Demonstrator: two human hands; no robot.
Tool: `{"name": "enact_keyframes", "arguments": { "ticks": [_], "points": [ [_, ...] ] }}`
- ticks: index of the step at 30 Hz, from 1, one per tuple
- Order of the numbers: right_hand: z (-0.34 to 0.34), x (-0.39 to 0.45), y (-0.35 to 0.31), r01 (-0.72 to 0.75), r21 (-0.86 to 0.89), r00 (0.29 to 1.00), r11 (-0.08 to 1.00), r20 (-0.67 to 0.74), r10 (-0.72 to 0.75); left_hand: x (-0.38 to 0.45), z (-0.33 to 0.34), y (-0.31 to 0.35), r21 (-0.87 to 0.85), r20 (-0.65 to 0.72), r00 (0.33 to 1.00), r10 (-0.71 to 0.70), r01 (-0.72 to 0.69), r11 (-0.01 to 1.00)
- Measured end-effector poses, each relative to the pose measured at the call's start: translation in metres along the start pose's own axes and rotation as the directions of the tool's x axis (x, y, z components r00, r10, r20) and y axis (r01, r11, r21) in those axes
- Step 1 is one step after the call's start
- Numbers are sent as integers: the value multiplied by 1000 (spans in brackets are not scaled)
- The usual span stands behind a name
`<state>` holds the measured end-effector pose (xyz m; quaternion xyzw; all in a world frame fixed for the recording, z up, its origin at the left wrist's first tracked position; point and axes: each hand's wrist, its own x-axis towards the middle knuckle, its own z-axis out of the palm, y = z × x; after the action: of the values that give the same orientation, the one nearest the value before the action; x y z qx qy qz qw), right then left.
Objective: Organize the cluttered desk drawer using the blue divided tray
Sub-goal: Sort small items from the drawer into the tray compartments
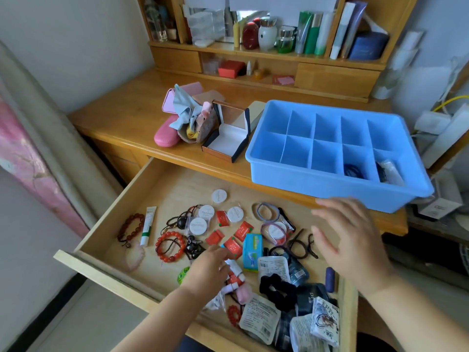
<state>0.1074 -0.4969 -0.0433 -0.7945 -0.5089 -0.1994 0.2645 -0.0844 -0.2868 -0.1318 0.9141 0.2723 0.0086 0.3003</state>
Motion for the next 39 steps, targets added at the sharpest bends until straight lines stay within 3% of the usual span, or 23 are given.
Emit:
{"name": "enact_keyframes", "arguments": {
  "ticks": [2, 4, 6, 8, 9, 11, 12, 13, 15, 16, 18, 21, 23, 25, 27, 29, 34, 39],
  "points": [
    [18, -20, -22, -32, 69, 994, 997, 111, 25, 15, 4, 3, 274, 99, 992, 74, -99, 956],
    [32, -34, -36, -127, 138, 972, 982, 217, 95, 26, 7, 5, 545, 199, 972, 123, -214, 810],
    [39, -44, -43, -270, 195, 927, 943, 317, 200, 31, 11, 2, 621, 252, 955, 156, -283, 731],
    [41, -49, -47, -407, 231, 869, 884, 395, 298, 31, 9, -1, 593, 233, 955, 185, -291, 751],
    [42, -48, -49, -469, 252, 836, 847, 437, 332, 29, 5, 0, 519, 172, 966, 192, -255, 816],
    [45, -44, -52, -571, 314, 771, 759, 523, 364, 24, -7, 8, 170, -61, 987, 147, -135, 976],
    [46, -40, -53, -603, 336, 748, 724, 553, 367, 20, -12, 14, -61, -142, 988, 65, -74, 995],
    [46, -36, -56, -628, 353, 727, 693, 584, 361, 15, -16, 20, -315, -143, 988, -56, 8, 949],
    [45, -27, -65, -687, 402, 677, 605, 658, 331, 3, -24, 35, -739, 66, 984, -165, 159, 654],
    [45, -23, -69, -717, 428, 654, 550, 685, 321, -2, -24, 42, -844, 162, 977, -139, 211, 493],
    [44, -17, -77, -774, 460, 616, 436, 707, 347, -9, -24, 54, -930, 240, 968, -66, 249, 271],
    [31, -9, -82, -801, 547, 595, 243, 681, 427, -12, -20, 65, -962, 256, 964, -75, 262, 83],
    [14, 1, -78, -758, 612, 630, 226, 598, 495, -12, -19, 66, -965, 258, 959, -119, 261, 12],
    [-9, 19, -66, -654, 647, 723, 392, 382, 576, -12, -17, 60, -962, 251, 957, -146, 263, 67],
    [-32, 43, -46, -529, 532, 805, 662, 68, 589, -13, -15, 52, -917, 205, 957, -207, 262, 300],
    [-46, 69, -21, -489, 306, 837, 817, -99, 538, -14, -12, 41, -809, 138, 953, -270, 266, 525],
    [-25, 114, 14, -555, -166, 814, 815, 93, 573, -14, 2, 15, -551, 65, 934, -352, 328, 767],
    [-4, 130, 24, -546, -310, 769, 778, 181, 612, -12, 9, 7, -387, 25, 947, -319, 304, 871]
  ]
}}
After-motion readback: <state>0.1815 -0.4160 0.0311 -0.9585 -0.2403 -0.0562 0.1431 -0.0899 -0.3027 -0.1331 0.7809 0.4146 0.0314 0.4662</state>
